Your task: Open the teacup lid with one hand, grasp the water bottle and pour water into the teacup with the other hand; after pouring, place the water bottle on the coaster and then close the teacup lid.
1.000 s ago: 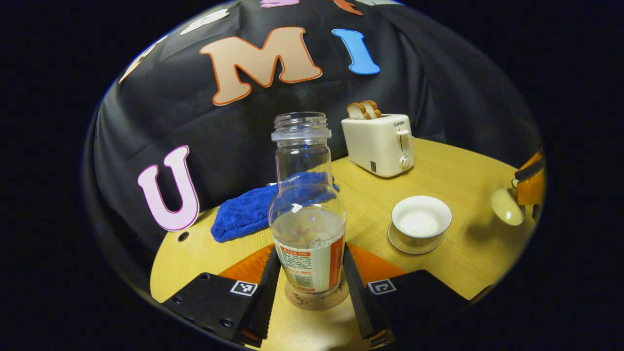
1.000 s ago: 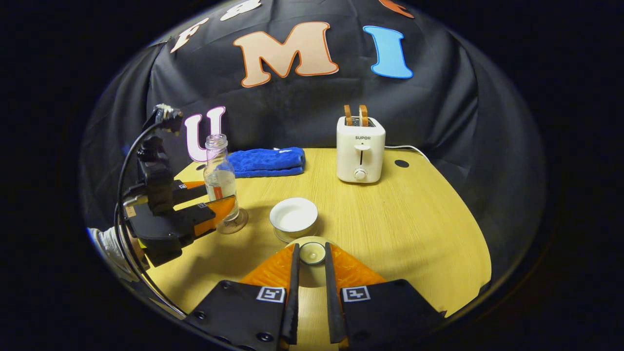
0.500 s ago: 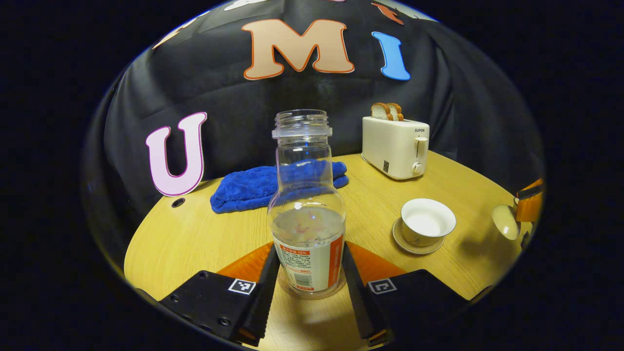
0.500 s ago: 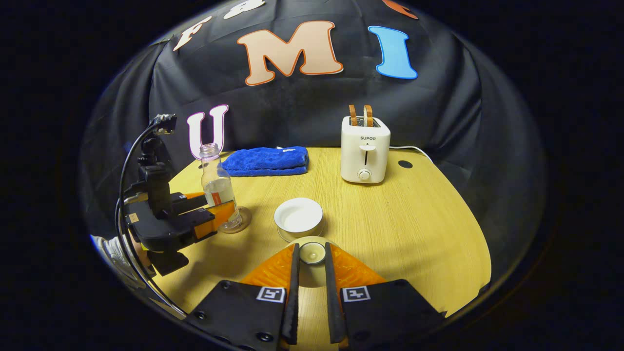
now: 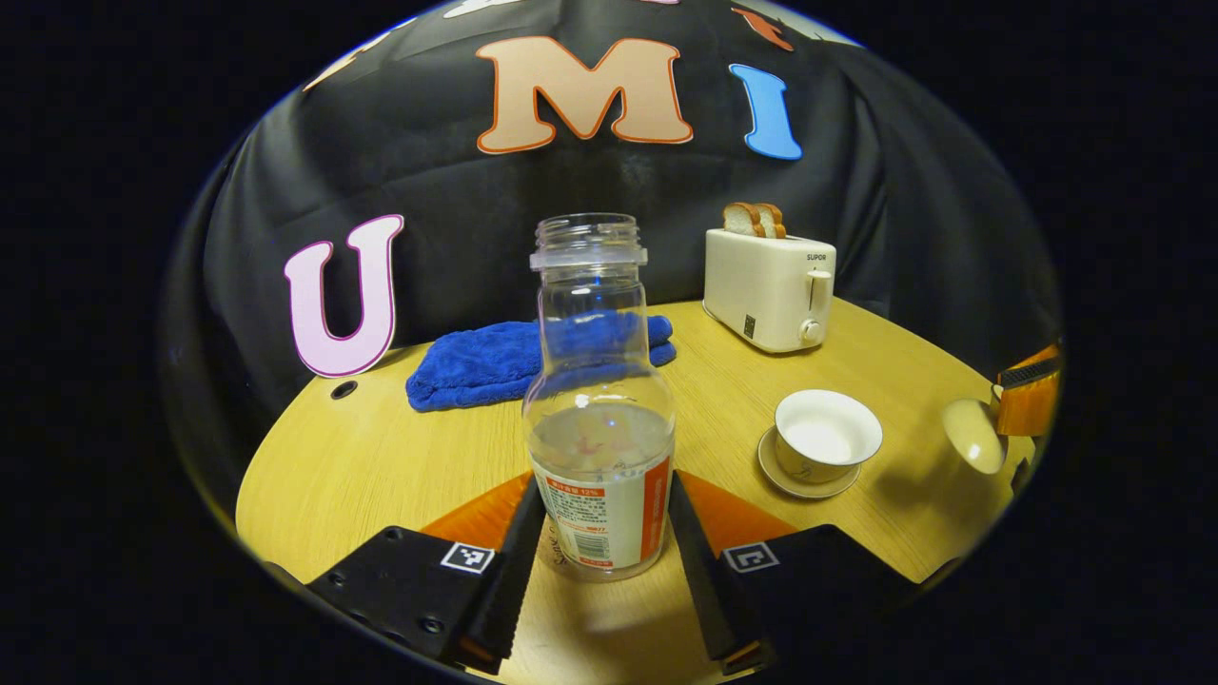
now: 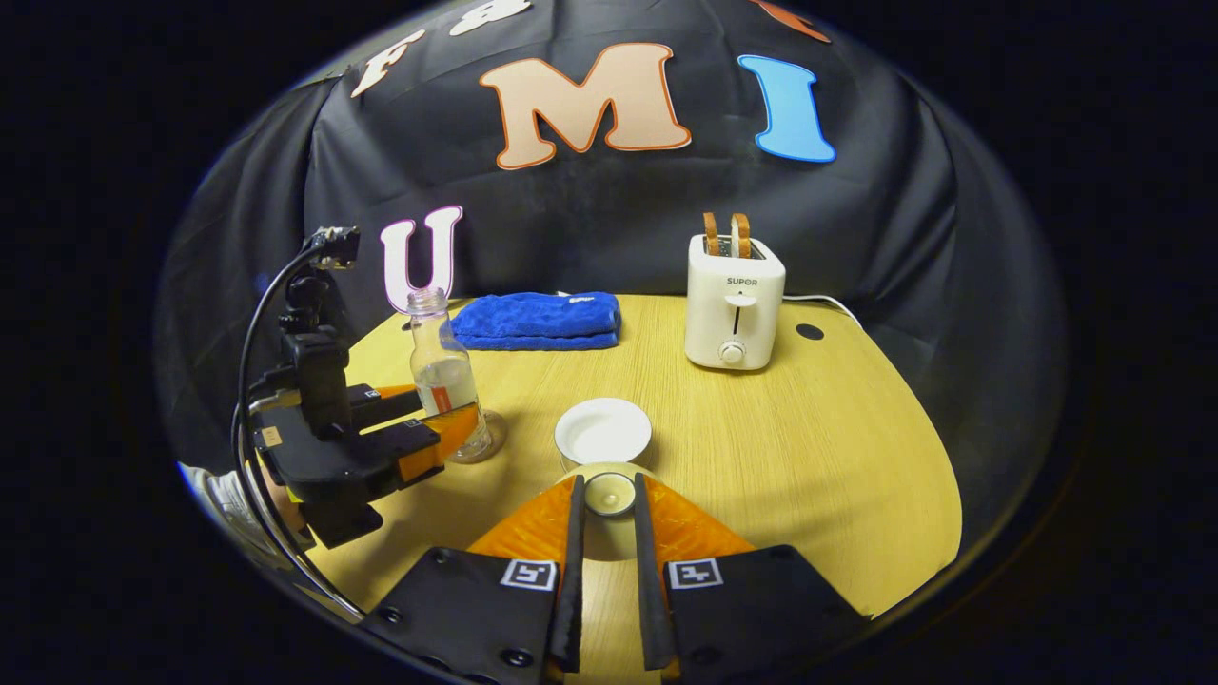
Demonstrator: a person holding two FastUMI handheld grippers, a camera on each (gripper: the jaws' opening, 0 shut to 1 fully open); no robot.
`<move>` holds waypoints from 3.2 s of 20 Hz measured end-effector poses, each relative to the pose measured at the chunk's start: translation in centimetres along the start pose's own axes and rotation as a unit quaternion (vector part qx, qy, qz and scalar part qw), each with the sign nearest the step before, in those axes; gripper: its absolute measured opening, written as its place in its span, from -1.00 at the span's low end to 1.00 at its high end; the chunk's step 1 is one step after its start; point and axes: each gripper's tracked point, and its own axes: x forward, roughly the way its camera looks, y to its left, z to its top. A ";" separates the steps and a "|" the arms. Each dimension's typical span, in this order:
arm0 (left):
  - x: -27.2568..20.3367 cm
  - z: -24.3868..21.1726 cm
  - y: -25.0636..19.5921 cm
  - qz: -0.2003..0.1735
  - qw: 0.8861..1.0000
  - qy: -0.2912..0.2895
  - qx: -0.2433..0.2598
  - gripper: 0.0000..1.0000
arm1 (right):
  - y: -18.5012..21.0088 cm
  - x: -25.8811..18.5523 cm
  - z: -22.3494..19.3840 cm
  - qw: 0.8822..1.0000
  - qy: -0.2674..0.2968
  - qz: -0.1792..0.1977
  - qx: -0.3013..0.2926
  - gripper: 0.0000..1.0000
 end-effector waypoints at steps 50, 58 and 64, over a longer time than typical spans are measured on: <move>-11.2 3.6 1.0 0.042 0.998 -0.051 0.012 0.94 | 1.4 12.0 1.7 0.999 0.003 -0.001 -0.044 -0.48; -11.7 4.9 2.6 0.053 0.997 -0.059 0.008 0.94 | 1.6 12.1 1.4 0.999 0.008 -0.006 -0.046 -0.33; -12.4 7.7 3.9 0.064 0.994 -0.084 -0.008 0.94 | 2.4 10.1 3.5 0.999 -0.025 0.004 -0.035 0.42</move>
